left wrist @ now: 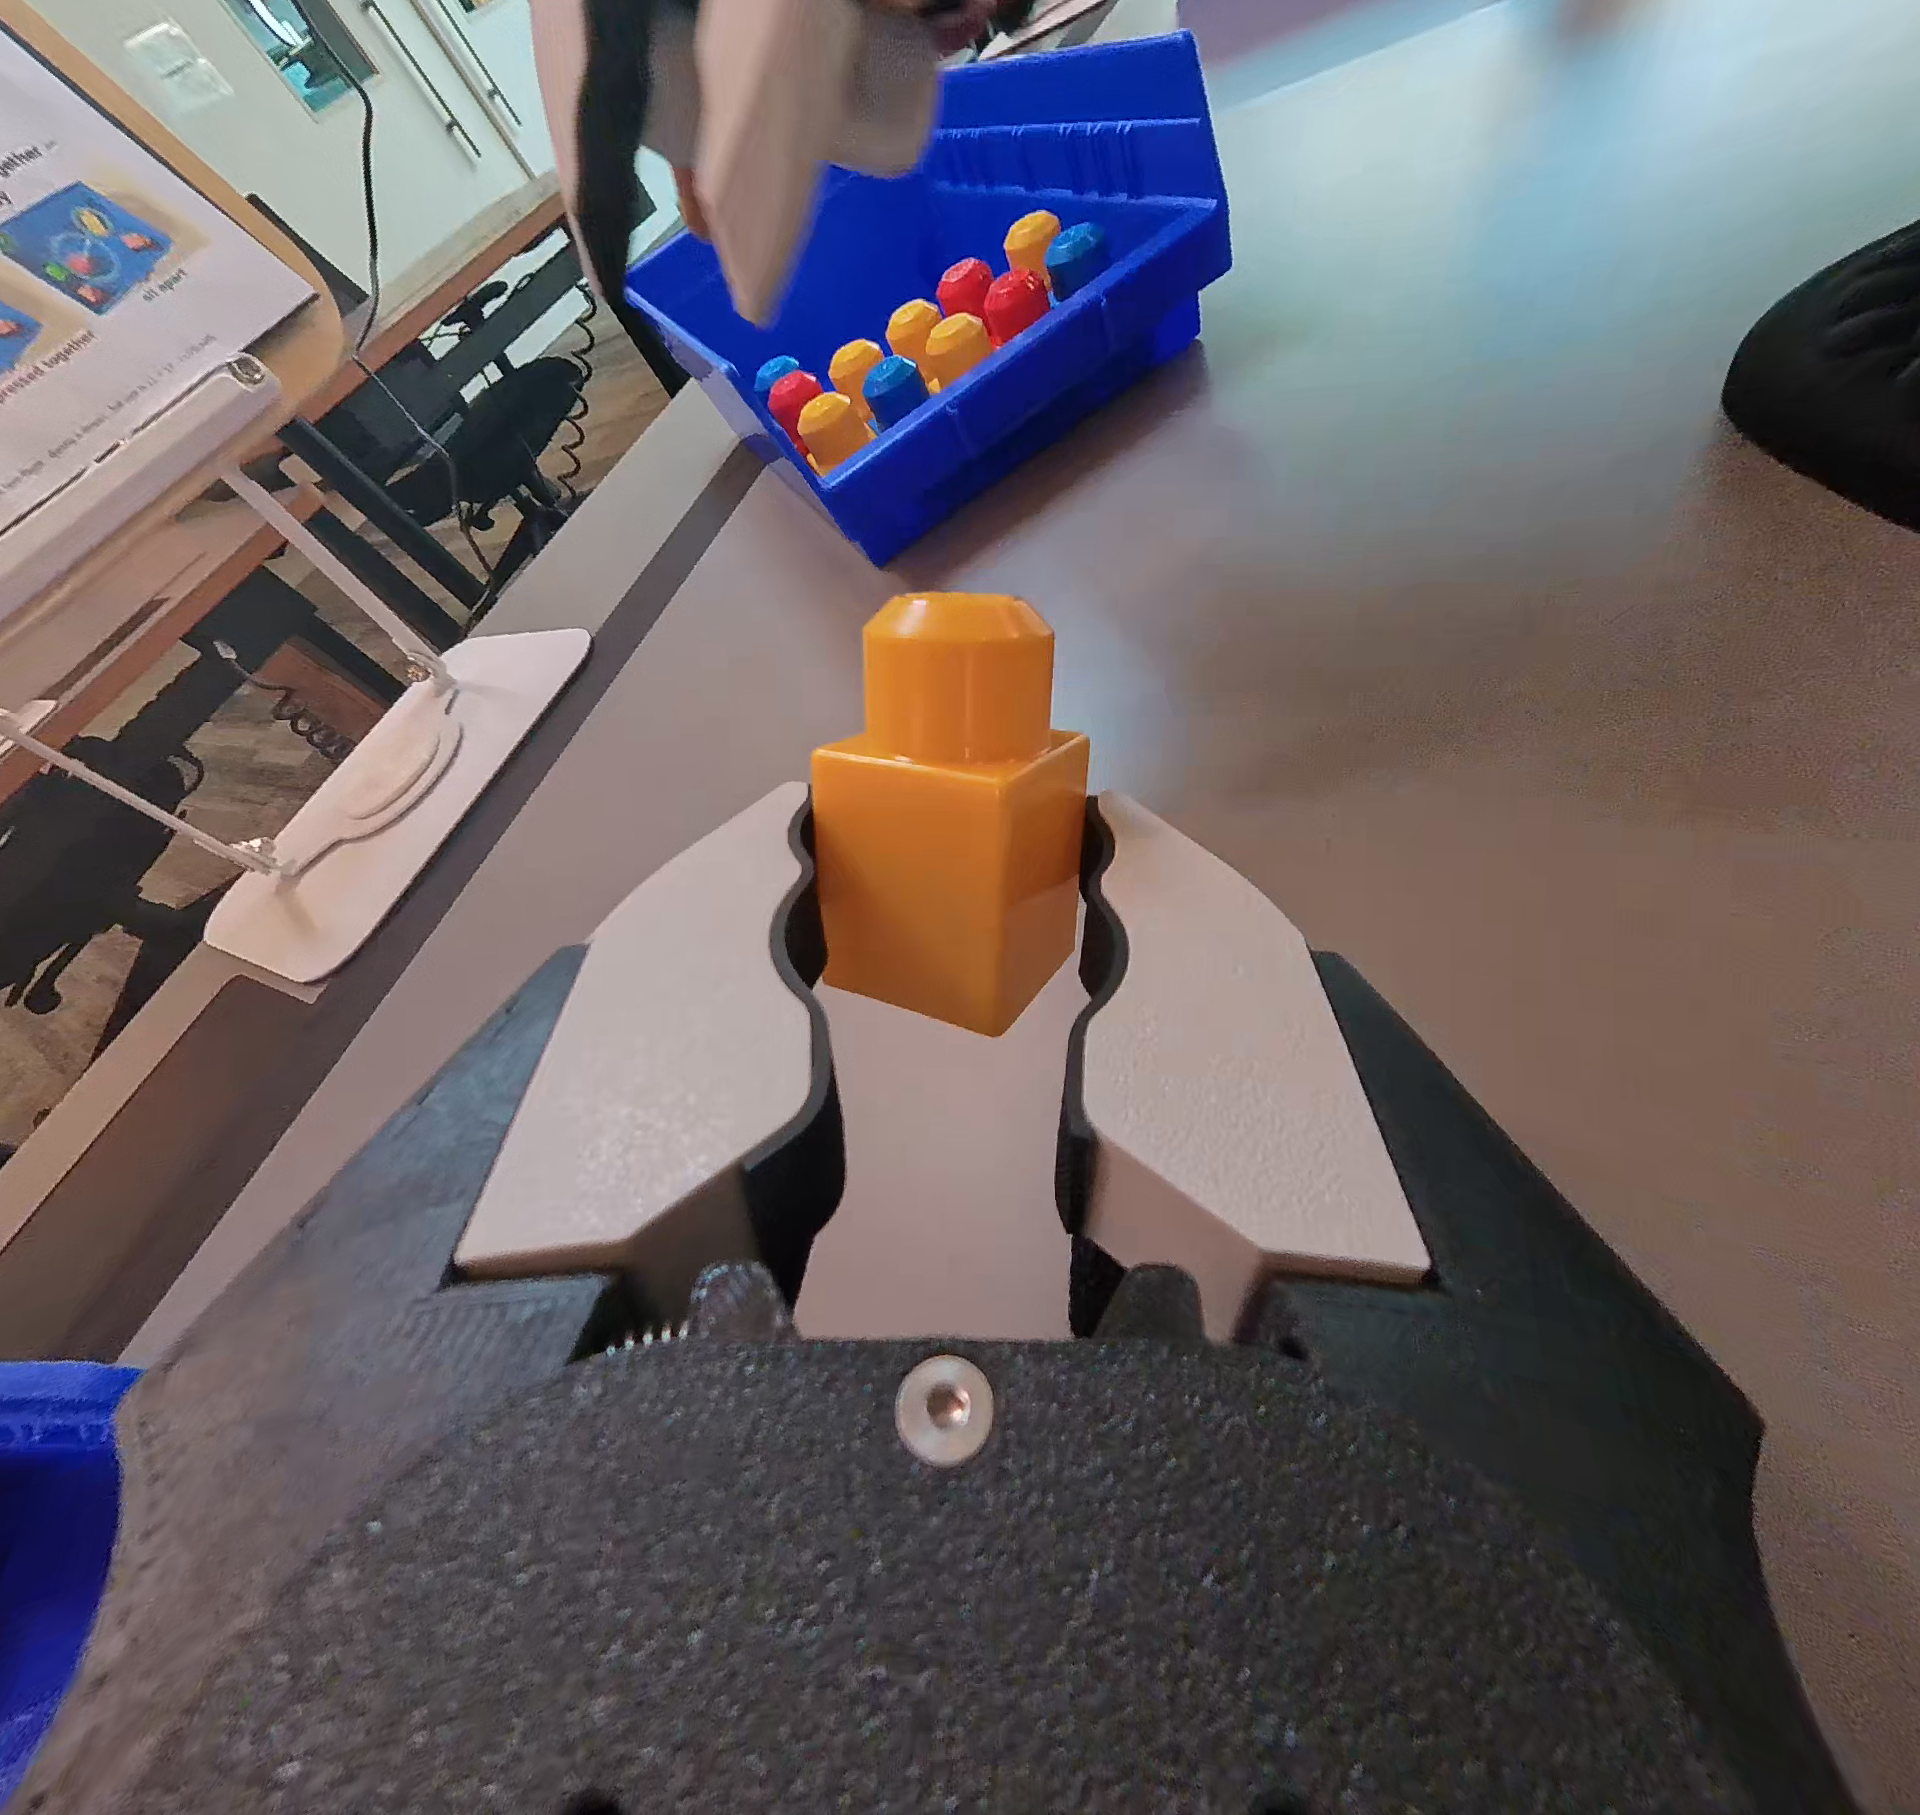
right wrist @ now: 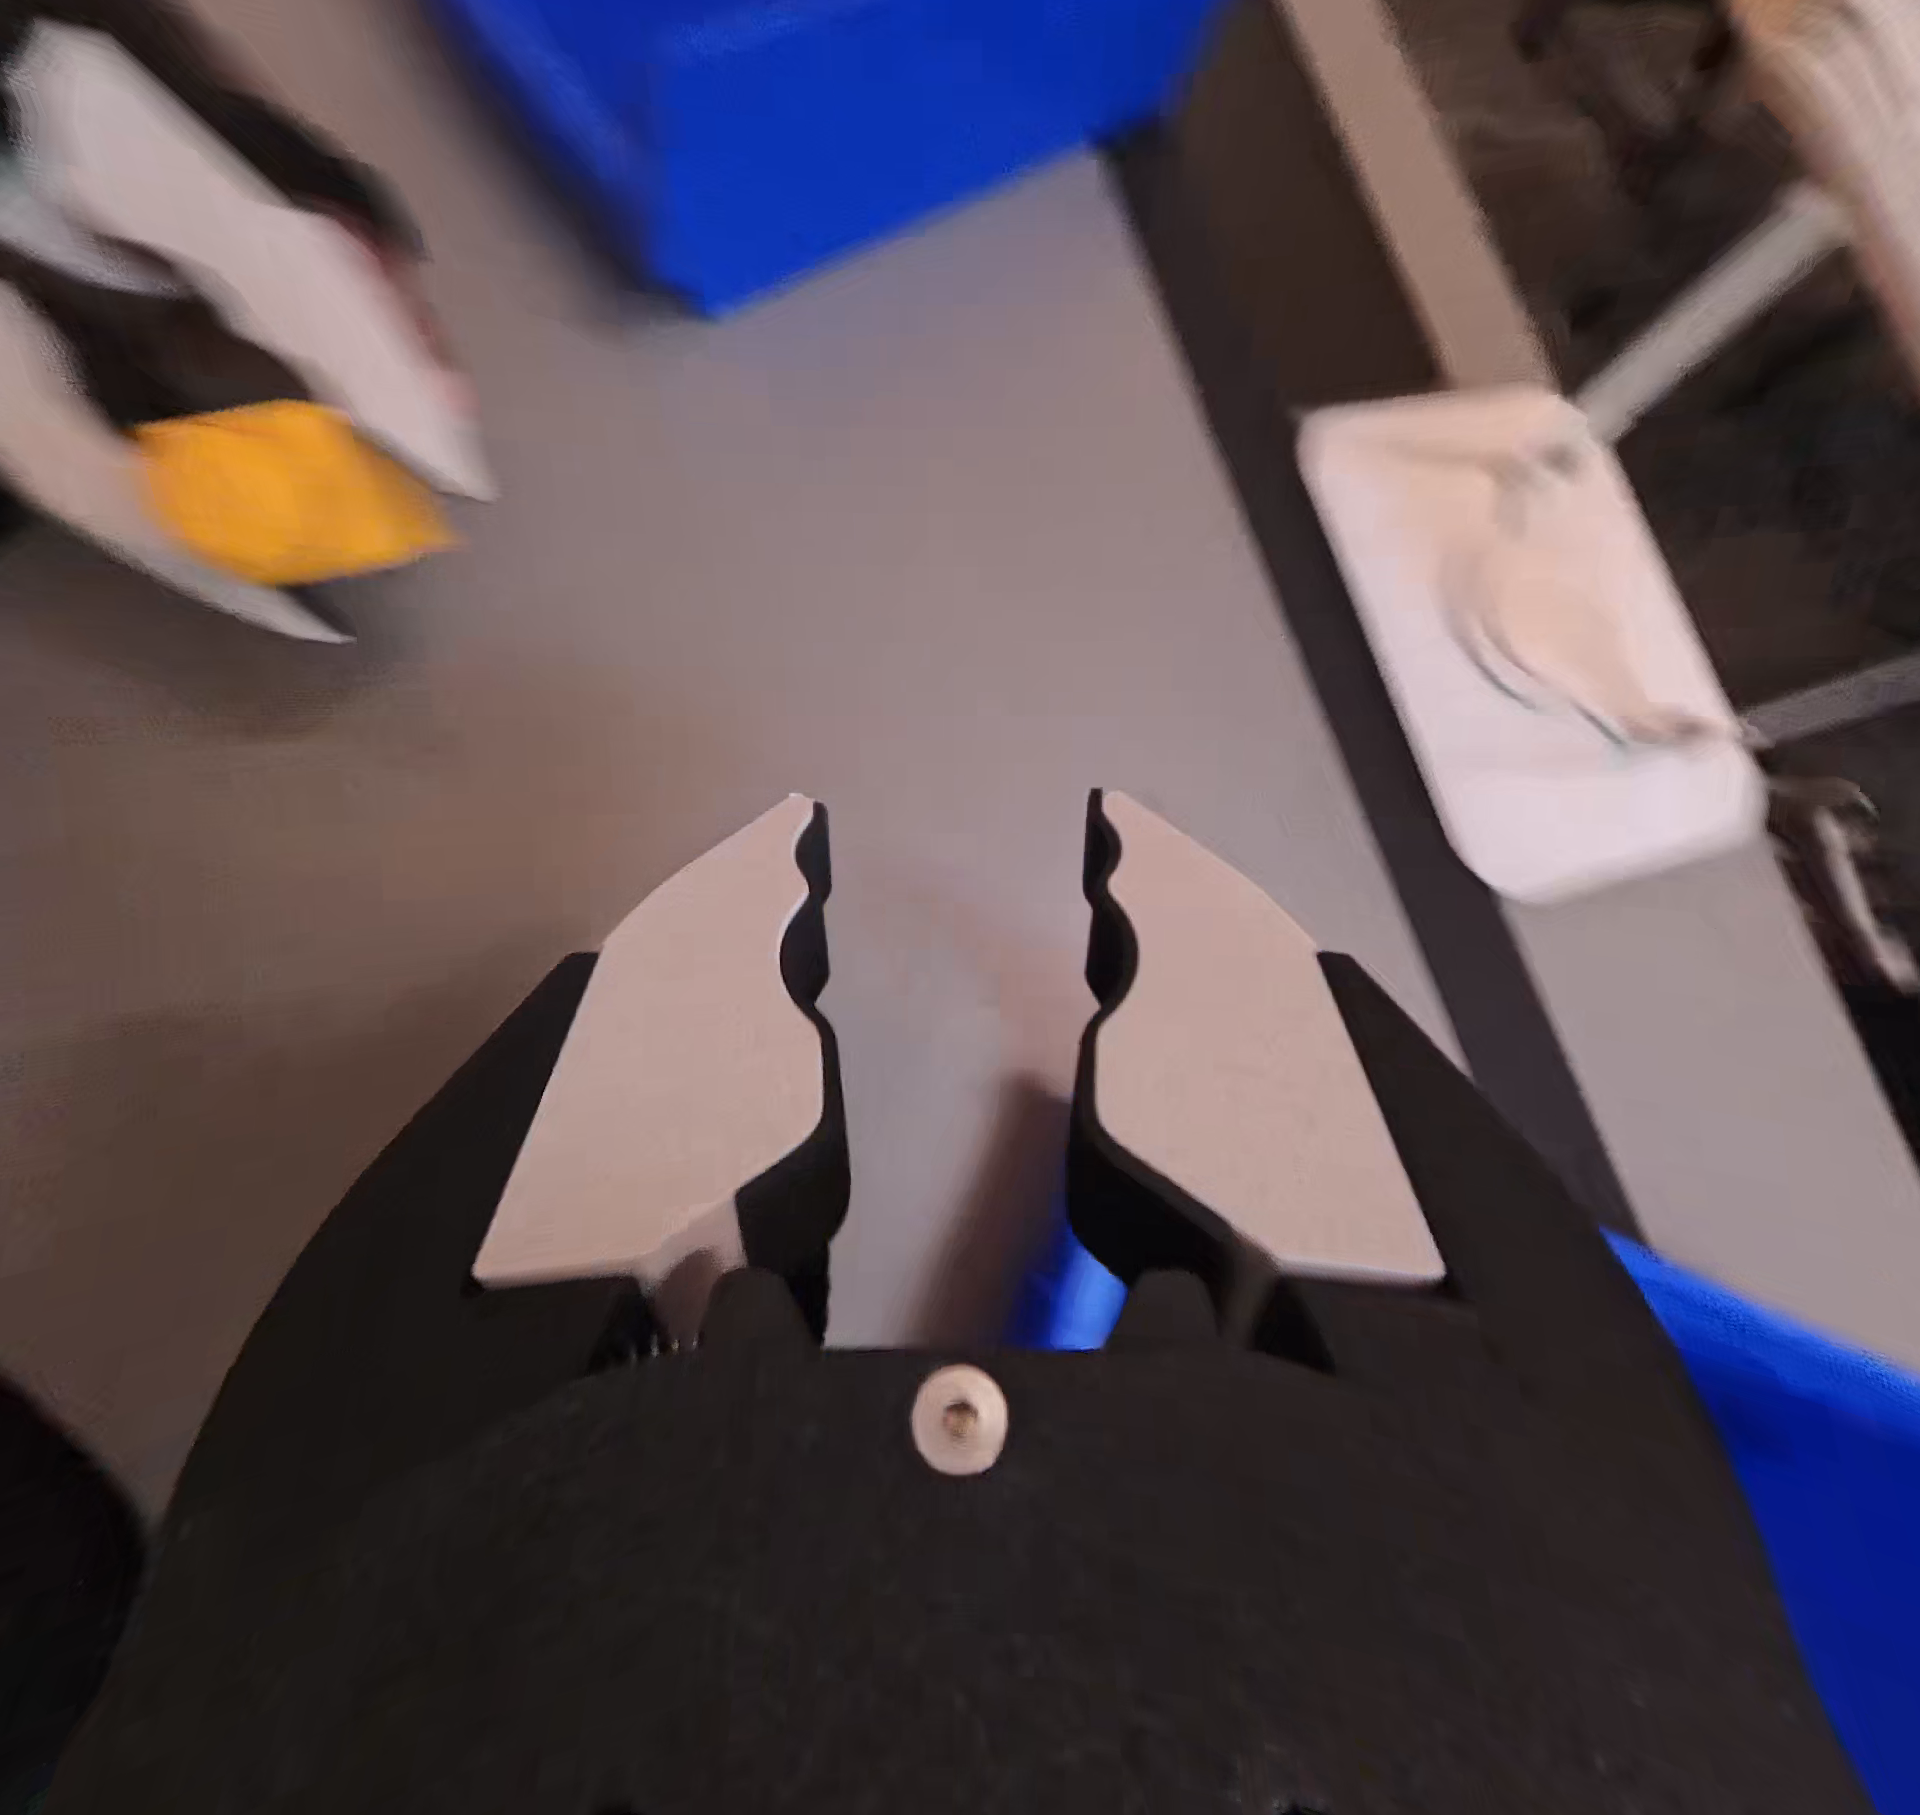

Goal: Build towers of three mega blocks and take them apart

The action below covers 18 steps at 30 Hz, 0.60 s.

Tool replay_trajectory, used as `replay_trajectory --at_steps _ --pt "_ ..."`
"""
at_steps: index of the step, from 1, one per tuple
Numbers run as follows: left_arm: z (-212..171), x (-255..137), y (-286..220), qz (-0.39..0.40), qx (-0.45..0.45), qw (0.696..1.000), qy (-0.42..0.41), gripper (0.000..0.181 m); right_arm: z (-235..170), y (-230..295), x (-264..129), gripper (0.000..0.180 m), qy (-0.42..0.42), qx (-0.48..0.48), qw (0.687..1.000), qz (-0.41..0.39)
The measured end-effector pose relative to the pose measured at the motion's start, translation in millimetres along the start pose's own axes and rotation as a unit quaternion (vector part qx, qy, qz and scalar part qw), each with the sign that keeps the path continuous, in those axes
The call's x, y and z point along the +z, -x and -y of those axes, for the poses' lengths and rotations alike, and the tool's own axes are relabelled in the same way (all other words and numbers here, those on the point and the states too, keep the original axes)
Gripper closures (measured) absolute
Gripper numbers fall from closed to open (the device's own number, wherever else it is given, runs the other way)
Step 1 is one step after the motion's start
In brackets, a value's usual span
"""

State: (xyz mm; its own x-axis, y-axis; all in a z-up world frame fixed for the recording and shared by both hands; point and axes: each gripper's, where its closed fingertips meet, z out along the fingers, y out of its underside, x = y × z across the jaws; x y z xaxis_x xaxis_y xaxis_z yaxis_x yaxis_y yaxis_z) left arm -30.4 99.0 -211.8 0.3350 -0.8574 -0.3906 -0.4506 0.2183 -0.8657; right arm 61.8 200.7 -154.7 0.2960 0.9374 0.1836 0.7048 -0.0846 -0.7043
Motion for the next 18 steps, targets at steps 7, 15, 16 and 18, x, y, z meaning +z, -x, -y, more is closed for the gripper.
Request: replay_trajectory --at_steps 7,15,16,18 --pt "7 1 -7 -0.001 0.011 1.000 0.003 0.134 38 143 42 0.135 -0.033 -0.098 0.990 0.099" --pt "5 -12 37 0.103 -0.020 0.994 -0.020 0.146 51 103 2 0.151 -0.018 -0.098 0.994 0.055" --pt "4 -17 48 0.126 -0.038 0.991 -0.032 0.153 47 80 -9 0.151 -0.004 -0.080 0.996 0.029" --pt "5 -28 65 0.153 -0.082 0.983 -0.058 0.166 26 14 -30 0.151 0.039 -0.046 0.996 -0.067"
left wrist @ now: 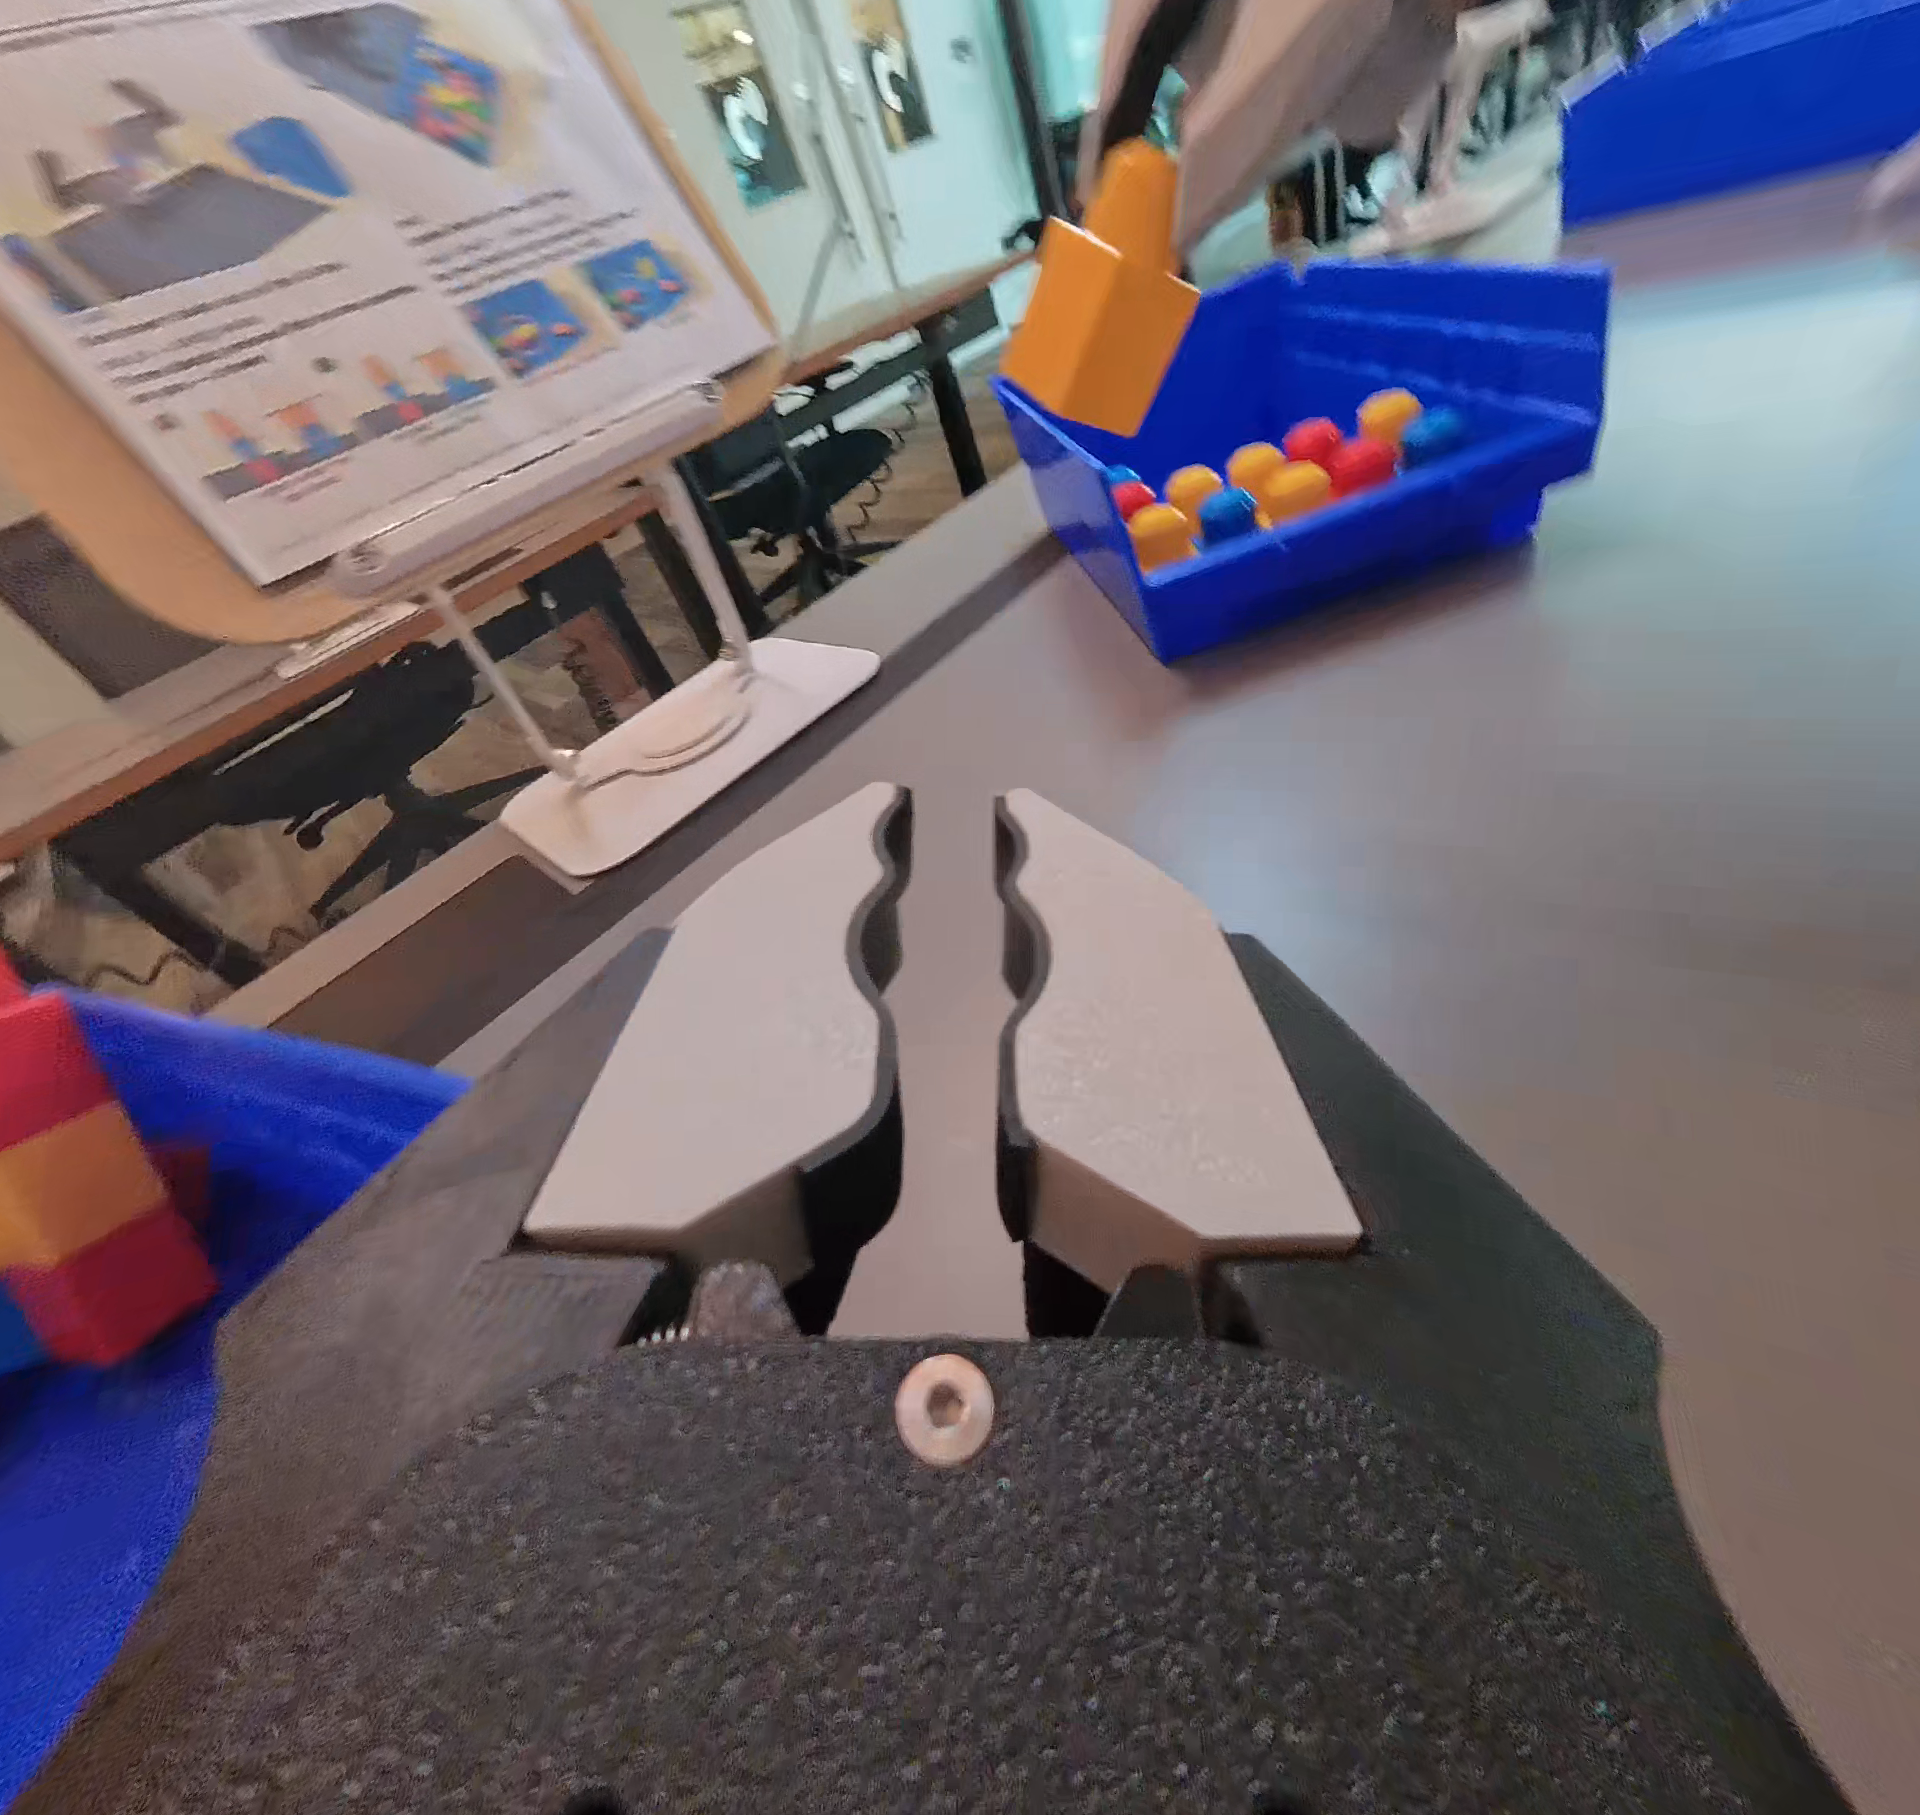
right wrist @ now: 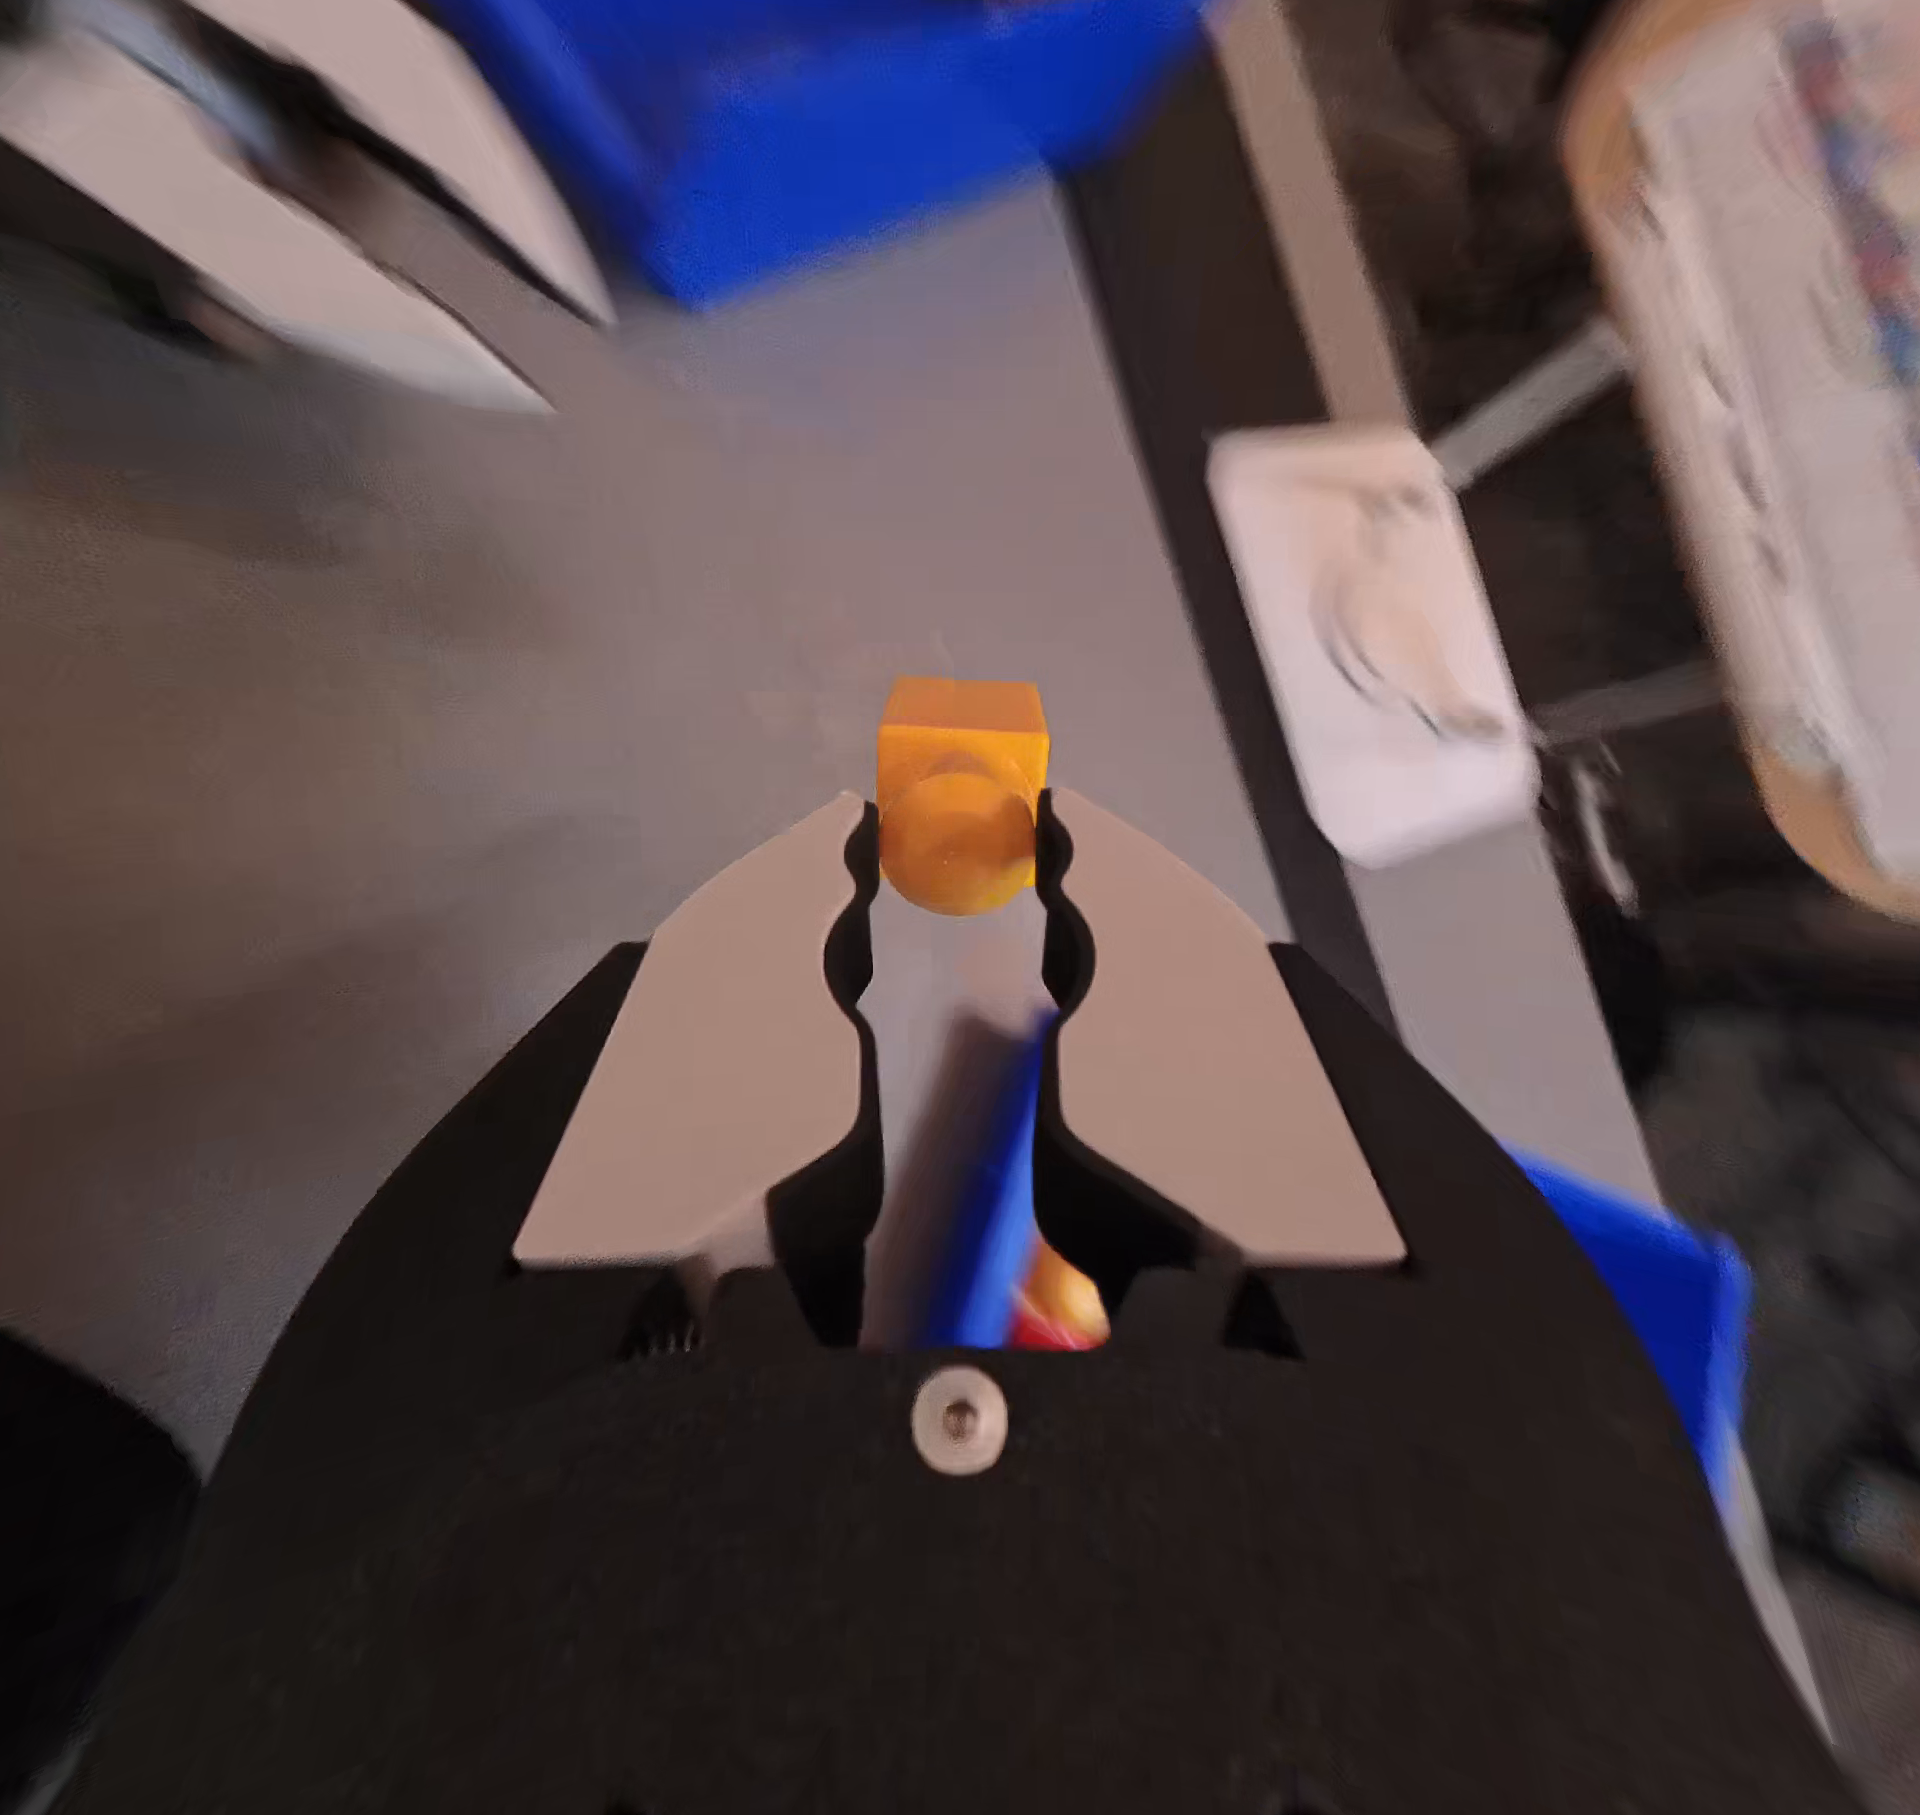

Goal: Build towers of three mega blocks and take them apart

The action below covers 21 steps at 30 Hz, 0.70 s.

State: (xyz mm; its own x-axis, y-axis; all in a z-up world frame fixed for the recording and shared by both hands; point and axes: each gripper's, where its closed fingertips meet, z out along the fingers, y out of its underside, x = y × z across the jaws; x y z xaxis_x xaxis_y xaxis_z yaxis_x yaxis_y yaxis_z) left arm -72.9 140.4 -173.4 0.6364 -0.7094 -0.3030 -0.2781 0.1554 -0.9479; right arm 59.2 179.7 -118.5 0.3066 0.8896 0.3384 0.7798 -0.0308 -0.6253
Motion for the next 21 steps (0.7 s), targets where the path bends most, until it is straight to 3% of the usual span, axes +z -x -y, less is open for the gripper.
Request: replay_trajectory --at_steps 3,6,9,16,21 --pt "5 -8 24 0.042 -0.042 0.998 -0.019 0.181 -85 -91 -11 0.150 0.139 0.073 0.982 -0.103" --pt "4 -10 29 0.047 -0.053 0.997 -0.017 0.181 -169 -132 -13 0.150 0.238 0.154 0.953 -0.110" --pt "-1 -8 27 0.045 -0.048 0.998 -0.005 0.181 -221 -143 -3 0.150 0.282 0.201 0.934 -0.094" --pt "-12 -5 28 0.042 -0.048 0.998 0.014 0.181 -242 -129 42 0.150 0.287 0.242 0.927 -0.018" --pt "-14 -9 41 0.059 -0.057 0.996 0.021 0.181 -235 -132 45 0.140 0.259 0.263 0.929 -0.017"
